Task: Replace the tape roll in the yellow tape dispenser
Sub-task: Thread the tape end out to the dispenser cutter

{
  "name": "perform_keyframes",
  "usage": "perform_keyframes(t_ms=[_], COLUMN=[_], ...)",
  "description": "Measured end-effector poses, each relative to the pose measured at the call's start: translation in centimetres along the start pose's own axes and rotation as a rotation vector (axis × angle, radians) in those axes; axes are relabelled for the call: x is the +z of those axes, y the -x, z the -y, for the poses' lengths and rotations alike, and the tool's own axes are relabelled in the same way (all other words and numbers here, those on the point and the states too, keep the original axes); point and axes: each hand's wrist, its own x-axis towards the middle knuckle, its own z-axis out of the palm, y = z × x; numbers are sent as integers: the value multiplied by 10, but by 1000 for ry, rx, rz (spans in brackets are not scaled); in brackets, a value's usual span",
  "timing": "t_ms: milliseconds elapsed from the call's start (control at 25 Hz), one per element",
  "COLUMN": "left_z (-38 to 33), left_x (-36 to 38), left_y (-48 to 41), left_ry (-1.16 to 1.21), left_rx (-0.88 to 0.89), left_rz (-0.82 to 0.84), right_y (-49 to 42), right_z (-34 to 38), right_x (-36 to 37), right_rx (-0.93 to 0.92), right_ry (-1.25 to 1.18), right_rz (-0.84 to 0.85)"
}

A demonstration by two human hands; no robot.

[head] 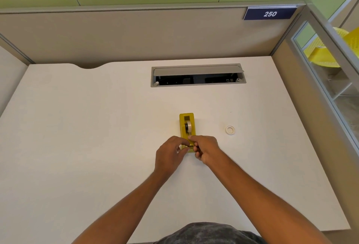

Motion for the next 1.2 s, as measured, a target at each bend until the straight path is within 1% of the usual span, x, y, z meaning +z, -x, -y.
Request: perform_keyframes(t_ms=[200,360,560,760,920,1200], left_z=[2,4,2,-1,3,2], left_x=[7,12,17,20,21,18], left_y=[5,6,11,13,14,13], left_ry=[116,232,406,494,629,816], left_rx=[-80,-107,-212,-294,-373,-411], left_rz=[-6,-8,-36,-51,-7,77], right_y=[5,8,10,13,16,21], right_z=[-6,-10,-13,-16,-22,-26], right_x=[-2,-5,-9,-11,-12,-9], right_rx=[-26,-26,-37,-37,-26,-10], right_ry=[-10,-21,-39,-39,-46,-65], right_rz=[12,26,24,16,26,32])
